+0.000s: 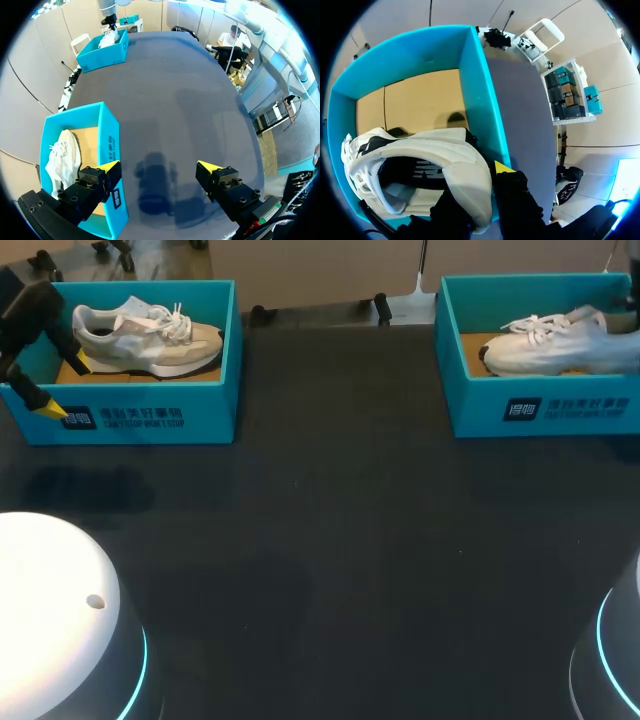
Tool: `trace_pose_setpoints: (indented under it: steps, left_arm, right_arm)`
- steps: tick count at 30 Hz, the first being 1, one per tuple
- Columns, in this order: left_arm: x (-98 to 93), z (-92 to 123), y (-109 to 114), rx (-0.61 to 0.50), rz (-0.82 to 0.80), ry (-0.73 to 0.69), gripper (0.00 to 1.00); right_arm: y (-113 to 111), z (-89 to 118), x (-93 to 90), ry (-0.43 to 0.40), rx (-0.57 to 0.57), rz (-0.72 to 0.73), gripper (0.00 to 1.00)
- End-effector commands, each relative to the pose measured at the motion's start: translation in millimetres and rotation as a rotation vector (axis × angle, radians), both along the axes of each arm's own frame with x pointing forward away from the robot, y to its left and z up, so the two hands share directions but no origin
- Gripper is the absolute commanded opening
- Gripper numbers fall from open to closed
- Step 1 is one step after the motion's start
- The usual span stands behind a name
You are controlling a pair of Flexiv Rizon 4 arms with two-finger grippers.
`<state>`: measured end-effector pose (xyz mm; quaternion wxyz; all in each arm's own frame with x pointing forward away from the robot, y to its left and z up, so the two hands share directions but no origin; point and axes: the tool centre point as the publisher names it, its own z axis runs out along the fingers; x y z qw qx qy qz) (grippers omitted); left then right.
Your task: Take the shoe out of the shoebox, open the shoe tongue, remove and reinsert the insole, then place the shoe into the shoebox
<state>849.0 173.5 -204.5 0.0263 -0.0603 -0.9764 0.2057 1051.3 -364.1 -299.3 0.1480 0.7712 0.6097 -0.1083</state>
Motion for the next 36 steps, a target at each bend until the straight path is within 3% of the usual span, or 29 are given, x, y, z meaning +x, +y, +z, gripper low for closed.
trace_pose_setpoints:
  steps: [1,12,26,36]
  left_arm:
    - [-0.4,0,0,0.004,0.0,0.0,1.0]
    - [-0.4,0,0,0.004,0.0,0.0,1.0]
    - [-0.4,0,0,0.004,0.0,0.0,1.0]
    - [-0.4,0,0,0.004,0.0,0.0,1.0]
  right_arm:
    - [5,0,-11.3,-0.03,0.0,0.012,0.0]
    - [5,-1,-12.6,-0.034,0.025,0.013,0.0]
    - [3,-20,-32.6,-0.026,0.039,-0.013,0.0]
    - [11,-35,-33.5,-0.016,0.046,-0.001,0.0]
